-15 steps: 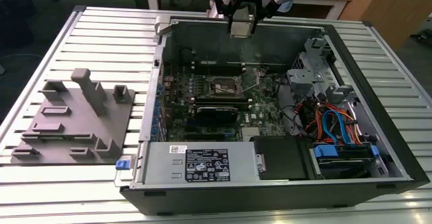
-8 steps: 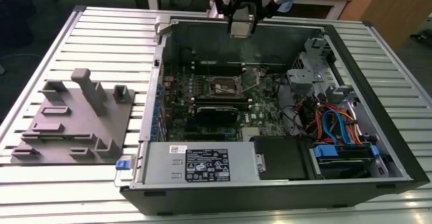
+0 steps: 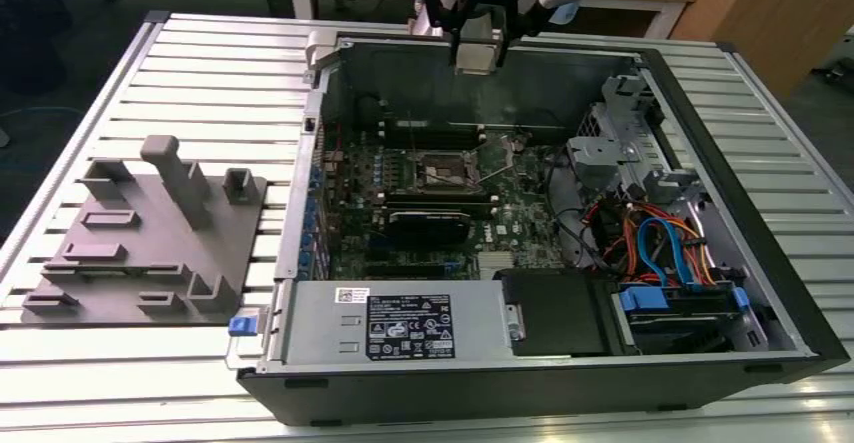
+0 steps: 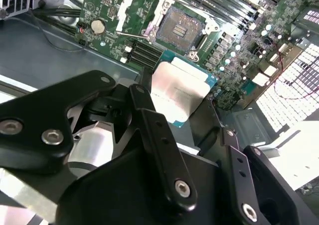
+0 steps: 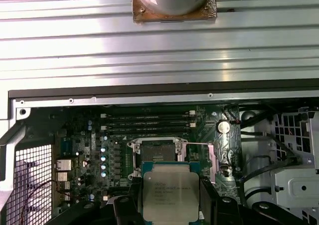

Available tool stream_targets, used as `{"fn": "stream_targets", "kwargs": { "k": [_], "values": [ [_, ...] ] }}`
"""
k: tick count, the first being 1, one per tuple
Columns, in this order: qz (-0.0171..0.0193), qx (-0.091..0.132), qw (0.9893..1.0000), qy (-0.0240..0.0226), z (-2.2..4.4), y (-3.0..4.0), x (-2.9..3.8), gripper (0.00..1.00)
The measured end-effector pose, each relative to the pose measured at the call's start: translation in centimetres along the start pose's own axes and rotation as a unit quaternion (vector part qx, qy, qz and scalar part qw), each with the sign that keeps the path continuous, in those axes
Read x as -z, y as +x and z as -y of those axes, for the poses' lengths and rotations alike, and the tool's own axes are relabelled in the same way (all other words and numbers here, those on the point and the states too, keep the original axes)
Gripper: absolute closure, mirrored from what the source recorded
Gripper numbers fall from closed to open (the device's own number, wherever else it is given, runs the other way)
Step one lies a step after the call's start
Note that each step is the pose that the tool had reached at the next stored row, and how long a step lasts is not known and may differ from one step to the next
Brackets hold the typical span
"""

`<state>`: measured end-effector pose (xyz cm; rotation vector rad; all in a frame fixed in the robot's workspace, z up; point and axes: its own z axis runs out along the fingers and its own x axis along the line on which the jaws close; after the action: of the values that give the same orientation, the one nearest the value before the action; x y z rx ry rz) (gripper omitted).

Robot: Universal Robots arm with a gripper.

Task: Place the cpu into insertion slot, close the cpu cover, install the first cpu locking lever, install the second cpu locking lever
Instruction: 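Place the cpu into insertion slot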

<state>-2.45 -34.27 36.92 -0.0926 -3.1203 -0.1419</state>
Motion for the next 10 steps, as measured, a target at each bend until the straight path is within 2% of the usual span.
{"fn": "stream_targets", "kwargs": {
  "k": [10],
  "values": [
    [0.0000, 0.000, 1.0000, 0.0000, 0.00, 0.00, 0.00, 0.46]
  ]
}}
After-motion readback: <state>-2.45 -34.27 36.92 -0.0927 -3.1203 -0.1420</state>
